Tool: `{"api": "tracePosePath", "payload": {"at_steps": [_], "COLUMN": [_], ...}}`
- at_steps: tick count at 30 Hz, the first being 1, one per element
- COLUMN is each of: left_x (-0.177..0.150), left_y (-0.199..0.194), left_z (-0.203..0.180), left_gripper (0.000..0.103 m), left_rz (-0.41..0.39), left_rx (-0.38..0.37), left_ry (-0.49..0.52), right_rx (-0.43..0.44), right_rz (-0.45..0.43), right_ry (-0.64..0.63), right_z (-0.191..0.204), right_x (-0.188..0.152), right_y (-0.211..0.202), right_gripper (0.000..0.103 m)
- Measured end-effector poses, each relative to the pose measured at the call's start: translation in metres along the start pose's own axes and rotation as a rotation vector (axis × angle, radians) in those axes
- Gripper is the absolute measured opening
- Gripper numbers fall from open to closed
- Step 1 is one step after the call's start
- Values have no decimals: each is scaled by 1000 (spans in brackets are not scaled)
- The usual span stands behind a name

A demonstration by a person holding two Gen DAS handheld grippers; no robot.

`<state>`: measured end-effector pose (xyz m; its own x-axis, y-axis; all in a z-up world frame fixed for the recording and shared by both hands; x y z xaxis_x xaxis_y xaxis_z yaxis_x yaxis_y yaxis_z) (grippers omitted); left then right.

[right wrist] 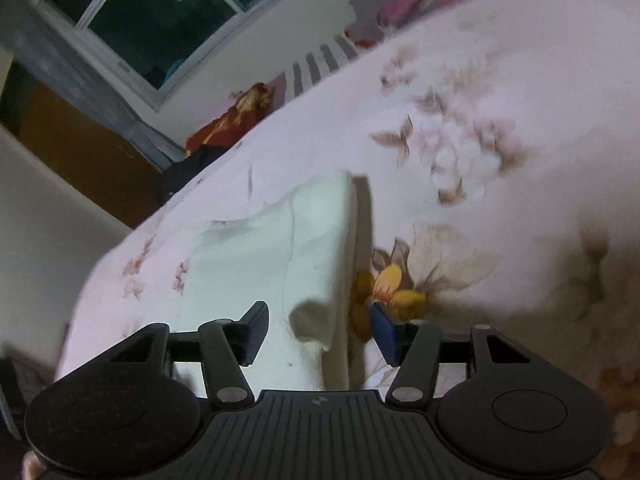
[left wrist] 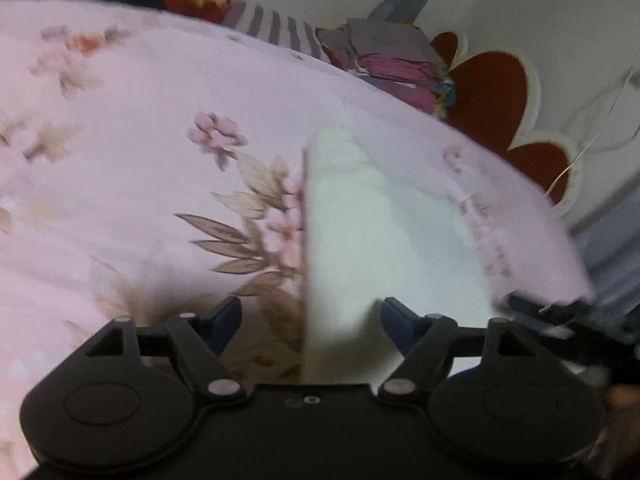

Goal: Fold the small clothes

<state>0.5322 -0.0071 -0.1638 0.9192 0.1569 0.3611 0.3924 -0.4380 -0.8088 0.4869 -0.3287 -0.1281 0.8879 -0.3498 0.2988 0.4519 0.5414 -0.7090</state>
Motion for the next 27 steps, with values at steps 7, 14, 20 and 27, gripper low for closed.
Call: {"api": "tracePosePath", "payload": {"at_steps": [7,14,20,27], "left_x": [4,9,17,20], "left_y": [27,35,41,31], "left_z": [10,13,-1,-21], "left_gripper": [66,54,54,34], "left_rz": [98,91,98,53], "left_rx": [-172,-238,-179,-113], "left_ry": [-135,-185,-127,-9], "right_rx": [143,193,101,5], "right_rz": [71,101,93,77], "right_ry": [190,157,31,-117], "right_z": [-35,-30,-5,23], "right_x": [-1,5,4,-3], "right_y": [21,30,39,43], "right_gripper": [56,56,55,30]}}
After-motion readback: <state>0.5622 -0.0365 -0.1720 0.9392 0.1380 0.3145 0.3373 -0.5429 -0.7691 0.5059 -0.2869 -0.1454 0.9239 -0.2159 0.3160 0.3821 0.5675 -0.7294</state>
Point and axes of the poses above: each gripper's, at about its wrist camera, not at the fingertips, and y roughly the way its jaws point, z to its left, x to its top, the point moved 4 cm from there along y, roughly the way its jaws point, and after that the axes turned 9 degrees about z, right-handed, at the moved point
